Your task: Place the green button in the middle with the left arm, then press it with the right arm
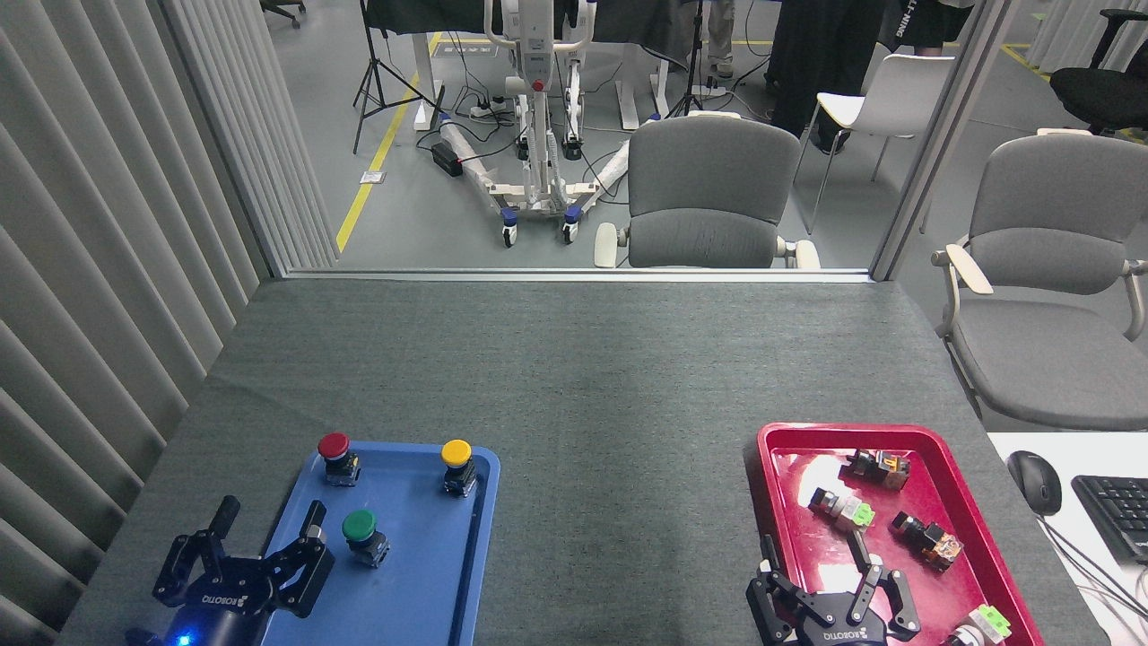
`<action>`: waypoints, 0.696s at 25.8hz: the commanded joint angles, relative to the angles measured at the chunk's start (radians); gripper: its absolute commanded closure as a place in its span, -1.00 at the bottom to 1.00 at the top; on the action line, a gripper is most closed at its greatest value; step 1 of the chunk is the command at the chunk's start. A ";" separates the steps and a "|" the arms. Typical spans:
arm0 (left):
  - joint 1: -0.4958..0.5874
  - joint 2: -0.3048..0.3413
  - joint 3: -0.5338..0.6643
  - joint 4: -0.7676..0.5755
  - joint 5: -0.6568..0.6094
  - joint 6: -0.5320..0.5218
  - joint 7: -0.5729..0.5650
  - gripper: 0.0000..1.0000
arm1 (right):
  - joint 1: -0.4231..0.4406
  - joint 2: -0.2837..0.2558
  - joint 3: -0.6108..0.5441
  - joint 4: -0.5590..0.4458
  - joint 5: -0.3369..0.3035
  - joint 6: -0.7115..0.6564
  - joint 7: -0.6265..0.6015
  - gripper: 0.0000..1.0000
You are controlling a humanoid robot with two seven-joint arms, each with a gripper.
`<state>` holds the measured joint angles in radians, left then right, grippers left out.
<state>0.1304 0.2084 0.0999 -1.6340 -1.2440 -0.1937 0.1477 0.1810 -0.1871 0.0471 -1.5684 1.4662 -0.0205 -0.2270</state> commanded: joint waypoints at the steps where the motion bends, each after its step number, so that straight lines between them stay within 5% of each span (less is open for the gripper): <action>1: 0.000 0.003 0.001 0.003 0.003 -0.010 -0.002 -0.99 | -0.009 0.008 0.002 0.001 0.000 -0.015 0.008 -0.99; 18: -0.002 0.011 0.000 0.034 -0.002 -0.044 0.007 -0.99 | -0.003 0.038 -0.006 0.036 0.002 0.025 0.006 -0.99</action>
<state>0.1289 0.2218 0.1001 -1.6041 -1.2436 -0.2379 0.1543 0.1783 -0.1475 0.0427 -1.5451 1.4677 -0.0004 -0.2186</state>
